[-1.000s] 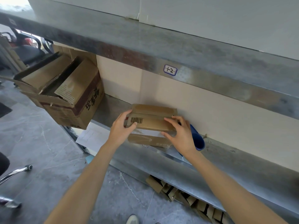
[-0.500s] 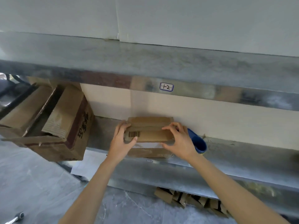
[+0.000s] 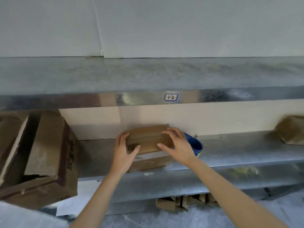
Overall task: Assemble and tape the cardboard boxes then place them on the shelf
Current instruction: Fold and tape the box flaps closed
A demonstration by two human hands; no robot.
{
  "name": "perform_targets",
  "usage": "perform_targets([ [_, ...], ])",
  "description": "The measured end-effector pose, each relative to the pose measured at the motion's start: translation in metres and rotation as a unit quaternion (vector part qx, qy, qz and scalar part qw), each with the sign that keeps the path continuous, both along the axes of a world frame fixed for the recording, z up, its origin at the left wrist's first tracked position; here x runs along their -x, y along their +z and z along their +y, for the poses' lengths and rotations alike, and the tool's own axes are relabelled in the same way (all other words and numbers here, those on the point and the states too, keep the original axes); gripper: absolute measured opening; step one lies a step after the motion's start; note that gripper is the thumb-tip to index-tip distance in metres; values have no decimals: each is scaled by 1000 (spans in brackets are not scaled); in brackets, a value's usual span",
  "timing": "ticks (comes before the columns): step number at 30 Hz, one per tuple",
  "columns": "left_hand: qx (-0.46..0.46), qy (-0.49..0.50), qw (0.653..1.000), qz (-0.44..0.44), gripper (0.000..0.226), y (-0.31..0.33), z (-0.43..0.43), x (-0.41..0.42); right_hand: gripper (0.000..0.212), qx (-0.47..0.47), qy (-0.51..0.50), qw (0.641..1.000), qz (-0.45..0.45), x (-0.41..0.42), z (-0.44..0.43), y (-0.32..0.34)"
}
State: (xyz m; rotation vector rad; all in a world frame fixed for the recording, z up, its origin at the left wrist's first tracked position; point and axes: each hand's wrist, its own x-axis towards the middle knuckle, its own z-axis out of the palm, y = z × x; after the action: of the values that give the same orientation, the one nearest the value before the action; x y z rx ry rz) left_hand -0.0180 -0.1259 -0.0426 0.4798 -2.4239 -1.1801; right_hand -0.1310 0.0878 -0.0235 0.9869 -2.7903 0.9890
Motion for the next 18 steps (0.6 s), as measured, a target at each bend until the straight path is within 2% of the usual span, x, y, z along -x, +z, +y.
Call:
perform_targets([
  [6, -21, 18, 999, 19, 68, -3, 12, 8, 55, 24, 20, 999, -8, 5, -14, -3],
  [10, -3, 23, 999, 28, 67, -4, 11, 8, 54, 11, 26, 1000, -4, 8, -21, -18],
  [18, 5, 32, 999, 10, 76, -2, 4, 20, 54, 21, 20, 1000, 2, 24, -23, -15],
])
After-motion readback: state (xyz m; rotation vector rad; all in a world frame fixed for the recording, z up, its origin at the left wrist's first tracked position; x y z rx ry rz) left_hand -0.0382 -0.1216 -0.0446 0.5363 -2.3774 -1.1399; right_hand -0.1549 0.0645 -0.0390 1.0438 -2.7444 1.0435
